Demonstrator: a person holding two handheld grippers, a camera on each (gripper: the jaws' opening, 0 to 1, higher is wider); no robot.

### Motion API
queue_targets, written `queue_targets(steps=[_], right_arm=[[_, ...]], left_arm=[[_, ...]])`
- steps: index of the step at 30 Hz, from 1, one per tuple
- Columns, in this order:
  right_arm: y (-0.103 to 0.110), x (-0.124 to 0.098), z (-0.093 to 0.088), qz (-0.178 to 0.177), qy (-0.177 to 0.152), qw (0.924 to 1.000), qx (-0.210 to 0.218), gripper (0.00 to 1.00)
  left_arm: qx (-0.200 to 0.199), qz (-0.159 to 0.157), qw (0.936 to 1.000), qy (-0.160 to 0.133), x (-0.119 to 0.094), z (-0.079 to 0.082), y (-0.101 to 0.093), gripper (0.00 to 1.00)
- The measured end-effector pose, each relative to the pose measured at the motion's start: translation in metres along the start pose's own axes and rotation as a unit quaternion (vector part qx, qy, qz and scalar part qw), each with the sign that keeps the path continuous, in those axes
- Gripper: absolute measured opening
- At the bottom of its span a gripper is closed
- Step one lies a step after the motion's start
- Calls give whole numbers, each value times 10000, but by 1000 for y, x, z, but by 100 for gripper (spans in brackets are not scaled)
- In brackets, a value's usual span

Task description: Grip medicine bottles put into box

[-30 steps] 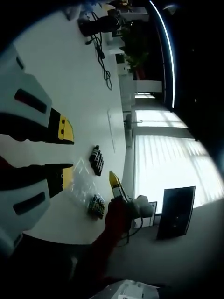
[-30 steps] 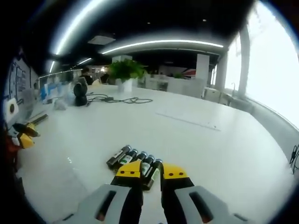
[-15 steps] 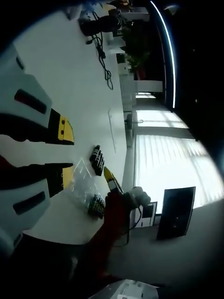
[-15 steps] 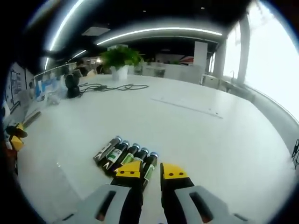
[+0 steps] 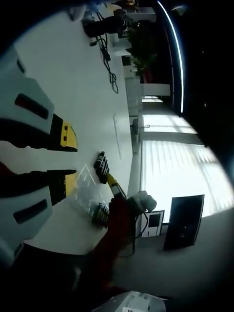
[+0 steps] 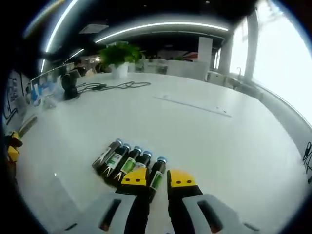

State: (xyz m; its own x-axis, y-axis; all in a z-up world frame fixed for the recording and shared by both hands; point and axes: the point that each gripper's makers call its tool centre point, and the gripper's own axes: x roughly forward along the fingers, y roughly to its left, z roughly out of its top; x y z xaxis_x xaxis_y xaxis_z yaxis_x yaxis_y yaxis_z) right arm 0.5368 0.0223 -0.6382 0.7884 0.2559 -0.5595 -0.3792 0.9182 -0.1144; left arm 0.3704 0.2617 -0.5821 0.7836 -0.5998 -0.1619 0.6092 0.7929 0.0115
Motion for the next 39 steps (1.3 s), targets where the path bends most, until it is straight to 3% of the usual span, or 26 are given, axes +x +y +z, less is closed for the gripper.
queue_targets(steps=[13,23,39], right_arm=[[-2,5,-10,-72,237,9995,-203,10],[-2,5,-11,15,194,9998,26,8],[-1,2,-8,60,82,9999,38,7]], left_arm=[[20,-21,10000,4,1,0,-2,9],[7,-31,10000,6,1,0,-2,9],[27,-22,10000,-21,0,3,-2,9]])
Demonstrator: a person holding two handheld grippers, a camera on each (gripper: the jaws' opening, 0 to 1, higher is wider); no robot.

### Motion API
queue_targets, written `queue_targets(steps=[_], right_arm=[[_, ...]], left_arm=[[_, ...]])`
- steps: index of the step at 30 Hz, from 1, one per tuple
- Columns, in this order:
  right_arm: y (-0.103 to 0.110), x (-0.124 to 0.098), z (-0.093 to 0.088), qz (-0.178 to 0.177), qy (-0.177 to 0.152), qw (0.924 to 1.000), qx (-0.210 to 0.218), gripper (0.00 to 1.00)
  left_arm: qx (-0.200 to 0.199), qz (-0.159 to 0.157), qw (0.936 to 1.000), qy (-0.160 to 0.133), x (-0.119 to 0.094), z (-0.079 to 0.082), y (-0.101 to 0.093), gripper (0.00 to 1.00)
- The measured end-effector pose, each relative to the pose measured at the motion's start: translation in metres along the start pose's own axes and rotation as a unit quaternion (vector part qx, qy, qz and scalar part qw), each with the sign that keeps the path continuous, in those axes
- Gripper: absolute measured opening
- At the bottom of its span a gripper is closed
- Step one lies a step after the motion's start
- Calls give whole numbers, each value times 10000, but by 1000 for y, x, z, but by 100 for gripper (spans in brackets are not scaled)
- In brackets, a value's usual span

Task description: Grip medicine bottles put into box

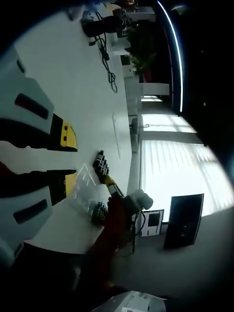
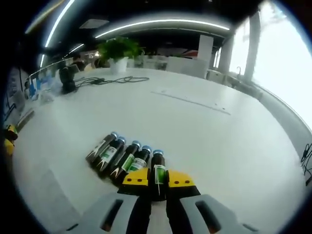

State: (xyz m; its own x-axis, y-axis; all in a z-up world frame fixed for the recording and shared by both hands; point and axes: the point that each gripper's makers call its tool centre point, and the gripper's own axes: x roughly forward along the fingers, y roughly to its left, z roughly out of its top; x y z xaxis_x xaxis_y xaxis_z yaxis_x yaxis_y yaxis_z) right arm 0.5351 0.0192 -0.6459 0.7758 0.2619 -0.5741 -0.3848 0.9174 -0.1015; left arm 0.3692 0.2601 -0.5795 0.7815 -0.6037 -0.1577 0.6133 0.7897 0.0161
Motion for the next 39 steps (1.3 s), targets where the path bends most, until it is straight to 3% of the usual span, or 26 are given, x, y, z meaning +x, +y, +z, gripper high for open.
queue_targets(steps=[24,39], right_arm=[[-2,-4,1,4,-11,10000,-30,7],[5,-27,15,-60,-315,9995,-78,7]], left_arm=[[48,34,10000,-56,-3,5,0,9],[26,20,10000,-68,-3,5,0,8]])
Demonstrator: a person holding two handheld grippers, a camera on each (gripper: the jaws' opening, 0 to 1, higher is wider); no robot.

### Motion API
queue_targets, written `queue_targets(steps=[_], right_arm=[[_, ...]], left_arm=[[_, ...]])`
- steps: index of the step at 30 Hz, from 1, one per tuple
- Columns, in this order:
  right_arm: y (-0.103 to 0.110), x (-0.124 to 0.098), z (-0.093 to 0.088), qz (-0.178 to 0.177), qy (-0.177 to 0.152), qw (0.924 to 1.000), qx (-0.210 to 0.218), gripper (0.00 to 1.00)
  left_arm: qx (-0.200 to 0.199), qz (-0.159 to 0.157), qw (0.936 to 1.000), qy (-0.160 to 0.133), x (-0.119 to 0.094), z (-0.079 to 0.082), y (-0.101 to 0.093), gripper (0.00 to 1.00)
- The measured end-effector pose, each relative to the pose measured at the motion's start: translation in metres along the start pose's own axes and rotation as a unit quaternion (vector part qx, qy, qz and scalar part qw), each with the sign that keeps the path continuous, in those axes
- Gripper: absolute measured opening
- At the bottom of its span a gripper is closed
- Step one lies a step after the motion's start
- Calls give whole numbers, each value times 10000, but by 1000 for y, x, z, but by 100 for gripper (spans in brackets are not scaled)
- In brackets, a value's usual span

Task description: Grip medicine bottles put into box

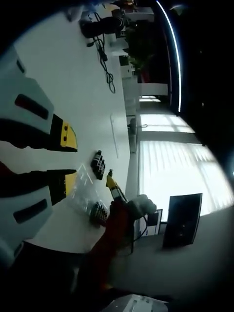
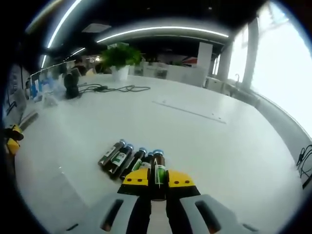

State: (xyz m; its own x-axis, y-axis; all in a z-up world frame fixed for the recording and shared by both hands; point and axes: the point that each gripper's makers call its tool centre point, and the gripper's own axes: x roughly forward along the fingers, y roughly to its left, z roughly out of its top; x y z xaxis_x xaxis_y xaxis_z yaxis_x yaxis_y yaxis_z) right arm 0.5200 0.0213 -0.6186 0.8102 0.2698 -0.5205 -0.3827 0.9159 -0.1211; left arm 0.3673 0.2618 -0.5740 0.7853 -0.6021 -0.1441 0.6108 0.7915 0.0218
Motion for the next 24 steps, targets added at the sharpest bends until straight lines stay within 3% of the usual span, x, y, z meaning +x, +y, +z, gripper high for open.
queue_targets(steps=[24], right_arm=[[16,-45,15,-65,-464,9989,26,7]], left_arm=[[-82,-52,9999,-75,-2,1,-1,8]])
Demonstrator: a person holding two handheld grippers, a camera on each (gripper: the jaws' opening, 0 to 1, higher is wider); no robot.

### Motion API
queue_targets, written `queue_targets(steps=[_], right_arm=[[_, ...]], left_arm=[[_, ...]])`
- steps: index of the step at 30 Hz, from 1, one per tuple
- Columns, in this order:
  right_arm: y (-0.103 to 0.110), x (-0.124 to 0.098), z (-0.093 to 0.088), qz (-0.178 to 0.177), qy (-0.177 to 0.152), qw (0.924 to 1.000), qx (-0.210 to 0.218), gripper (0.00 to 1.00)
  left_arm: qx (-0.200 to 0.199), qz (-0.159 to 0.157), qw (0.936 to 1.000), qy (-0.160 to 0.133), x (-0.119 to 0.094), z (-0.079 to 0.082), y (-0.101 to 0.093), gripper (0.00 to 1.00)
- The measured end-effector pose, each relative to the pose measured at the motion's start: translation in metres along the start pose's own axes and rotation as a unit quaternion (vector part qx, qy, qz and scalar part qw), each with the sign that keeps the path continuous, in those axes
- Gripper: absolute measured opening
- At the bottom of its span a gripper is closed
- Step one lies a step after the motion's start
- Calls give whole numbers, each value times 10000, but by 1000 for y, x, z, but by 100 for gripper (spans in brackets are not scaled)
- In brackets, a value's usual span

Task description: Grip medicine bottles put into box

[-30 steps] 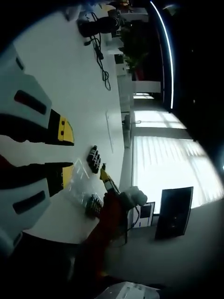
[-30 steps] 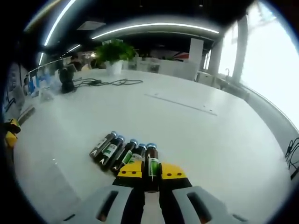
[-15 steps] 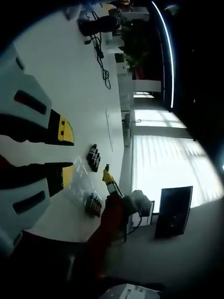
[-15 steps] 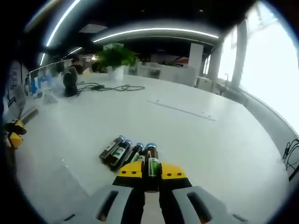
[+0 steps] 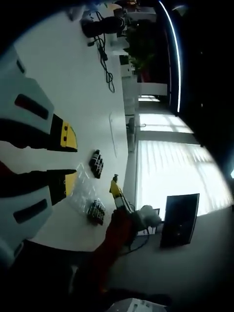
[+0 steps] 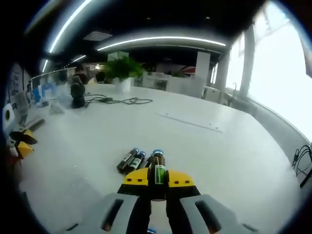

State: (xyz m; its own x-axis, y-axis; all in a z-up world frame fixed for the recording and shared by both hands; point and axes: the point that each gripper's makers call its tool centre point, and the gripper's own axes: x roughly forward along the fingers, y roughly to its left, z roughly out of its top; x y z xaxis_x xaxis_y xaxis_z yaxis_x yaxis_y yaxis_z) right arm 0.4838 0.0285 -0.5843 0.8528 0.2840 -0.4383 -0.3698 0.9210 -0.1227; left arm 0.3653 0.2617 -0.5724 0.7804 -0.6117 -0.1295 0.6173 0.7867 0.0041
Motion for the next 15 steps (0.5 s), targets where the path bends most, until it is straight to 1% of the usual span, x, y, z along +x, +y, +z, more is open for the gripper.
queue_targets(steps=[4,7,9,15], right_arm=[[4,-7,0,12,-42,10000,0,7],[8,-14,2,40,-108,9999,12,7],[11,-18,2,79,-166,9998,108,7],[17,-28,0,83,-257,9995,181,7]], left_arm=[[6,-43,10000,50,1,-4,-2,8],[-8,-41,10000,34,0,-3,-1,8],[-9,-27,10000,21,-2,-2,1,8],[-38,-34,10000,-39,-5,2,1,8]])
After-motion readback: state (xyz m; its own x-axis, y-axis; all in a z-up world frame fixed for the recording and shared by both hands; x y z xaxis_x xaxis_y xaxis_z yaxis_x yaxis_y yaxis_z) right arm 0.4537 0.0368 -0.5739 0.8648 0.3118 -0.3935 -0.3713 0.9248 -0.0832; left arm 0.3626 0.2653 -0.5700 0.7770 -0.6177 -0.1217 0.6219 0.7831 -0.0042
